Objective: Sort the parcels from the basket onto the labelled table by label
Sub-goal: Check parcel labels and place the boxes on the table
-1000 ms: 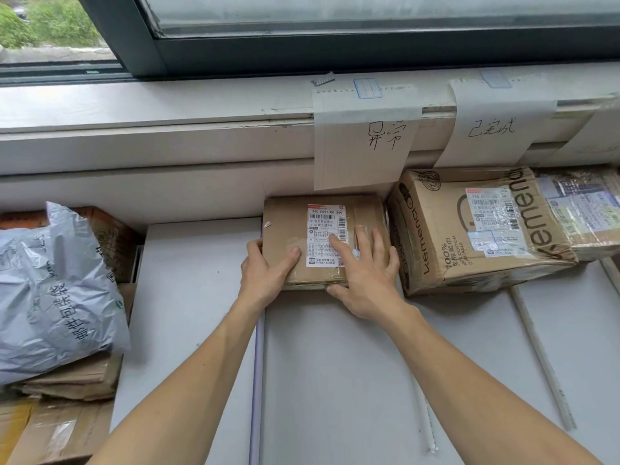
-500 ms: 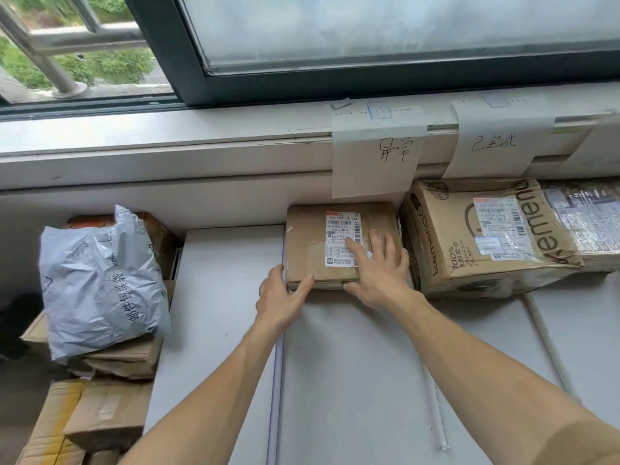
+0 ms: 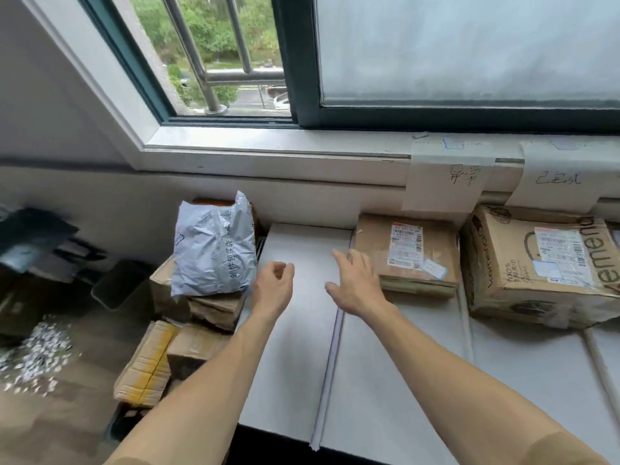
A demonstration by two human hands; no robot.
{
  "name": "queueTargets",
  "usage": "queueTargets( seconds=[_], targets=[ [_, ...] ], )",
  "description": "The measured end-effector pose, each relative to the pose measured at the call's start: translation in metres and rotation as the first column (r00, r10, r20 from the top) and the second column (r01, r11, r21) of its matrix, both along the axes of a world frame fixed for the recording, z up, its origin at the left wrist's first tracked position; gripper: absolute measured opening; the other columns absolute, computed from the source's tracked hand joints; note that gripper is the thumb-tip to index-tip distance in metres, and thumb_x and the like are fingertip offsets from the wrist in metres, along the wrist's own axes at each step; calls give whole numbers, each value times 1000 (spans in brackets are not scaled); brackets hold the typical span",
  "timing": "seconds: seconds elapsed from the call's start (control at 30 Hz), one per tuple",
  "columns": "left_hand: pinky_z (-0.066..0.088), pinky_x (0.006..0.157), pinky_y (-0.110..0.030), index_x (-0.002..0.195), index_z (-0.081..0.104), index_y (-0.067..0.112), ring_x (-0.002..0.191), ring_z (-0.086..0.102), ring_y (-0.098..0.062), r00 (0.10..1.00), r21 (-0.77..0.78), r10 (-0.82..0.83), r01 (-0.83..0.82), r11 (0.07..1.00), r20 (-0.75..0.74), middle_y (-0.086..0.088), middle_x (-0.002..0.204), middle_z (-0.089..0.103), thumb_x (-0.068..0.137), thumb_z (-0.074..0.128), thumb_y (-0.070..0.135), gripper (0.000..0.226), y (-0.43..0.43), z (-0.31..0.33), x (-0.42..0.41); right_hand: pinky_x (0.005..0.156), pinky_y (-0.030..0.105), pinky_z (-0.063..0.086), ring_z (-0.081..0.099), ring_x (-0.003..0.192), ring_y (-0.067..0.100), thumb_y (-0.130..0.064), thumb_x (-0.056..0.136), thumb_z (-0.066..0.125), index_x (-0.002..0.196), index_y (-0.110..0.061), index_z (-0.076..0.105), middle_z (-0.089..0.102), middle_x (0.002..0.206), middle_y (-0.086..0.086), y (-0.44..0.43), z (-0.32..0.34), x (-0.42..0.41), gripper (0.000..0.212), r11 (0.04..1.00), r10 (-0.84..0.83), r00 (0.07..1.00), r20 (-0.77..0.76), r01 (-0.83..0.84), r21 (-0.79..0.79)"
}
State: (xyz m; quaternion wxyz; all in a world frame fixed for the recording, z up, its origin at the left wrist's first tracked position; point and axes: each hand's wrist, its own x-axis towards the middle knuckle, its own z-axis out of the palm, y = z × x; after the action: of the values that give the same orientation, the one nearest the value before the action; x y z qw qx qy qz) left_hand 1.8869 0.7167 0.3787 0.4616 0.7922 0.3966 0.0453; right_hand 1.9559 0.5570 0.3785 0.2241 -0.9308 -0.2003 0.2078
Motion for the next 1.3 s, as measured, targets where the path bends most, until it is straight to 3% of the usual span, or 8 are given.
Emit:
queueTargets(
  seconds=[0.2,0.37,0.53,0.67,0.9,1.07,1.17,1.3],
  targets=[
    [47,79,-33,94,70,14,93,66,-29,974,72,176,-188,980,140,-4,91,71,98,59,24,15,81,15,-25,122,45,25,17,153,28,-35,97,59,161,-21,26,26,164,11,88,2,-31,74,995,25,995,-94,-16,94],
    [42,88,-31,102,62,21,109,61,-26,956,46,245,-255,966,159,-3,110,68,97,60,26,7,174,4,-48,119,36,26,26,152,29,-29,96,62,161,-15,28,31,164,12,156,0,-44,75,983,-95,968,-231,128,133],
    [40,112,-41,137,50,18,133,47,-24,975,-109,220,-215,970,40,-5,145,51,93,69,37,52,238,-22,-65,109,39,45,53,130,28,-21,88,68,149,-16,44,53,145,10,206,-1,-57,66,944,-215,911,-353,287,163],
    [34,114,-39,158,30,16,145,39,-28,988,-291,148,-155,944,-45,-7,161,37,94,69,41,79,262,-34,-68,95,53,56,66,108,26,-42,59,64,124,-27,53,66,121,3,221,-33,-55,68,891,-250,864,-437,382,244],
    [48,94,-32,148,44,17,116,57,-16,993,-435,118,-110,894,-9,5,134,57,88,78,36,72,278,-48,-60,96,47,59,65,99,16,-10,85,67,136,-21,51,65,121,3,235,-15,-66,55,794,-324,797,-510,522,312],
    [58,93,-38,126,64,18,110,68,-23,994,-526,112,-103,844,-15,-3,125,69,77,86,43,60,282,-49,-63,58,24,55,68,105,23,-6,90,63,145,-28,42,64,126,3,233,-10,-69,63,720,-382,737,-558,616,320],
    [61,81,-35,102,69,21,97,74,-24,996,-565,83,-74,822,-10,-4,109,75,77,89,33,34,280,-45,-66,57,30,58,68,99,24,-5,90,62,149,-29,40,62,129,4,225,-6,-74,67,708,-384,730,-565,626,327],
    [62,89,-49,112,67,15,95,76,-29,997,-617,77,-60,785,0,-9,109,77,73,93,27,49,273,-33,-67,63,34,60,68,99,25,-6,87,63,151,-25,41,63,127,4,216,-4,-80,70,718,-377,740,-557,613,328]
  ],
)
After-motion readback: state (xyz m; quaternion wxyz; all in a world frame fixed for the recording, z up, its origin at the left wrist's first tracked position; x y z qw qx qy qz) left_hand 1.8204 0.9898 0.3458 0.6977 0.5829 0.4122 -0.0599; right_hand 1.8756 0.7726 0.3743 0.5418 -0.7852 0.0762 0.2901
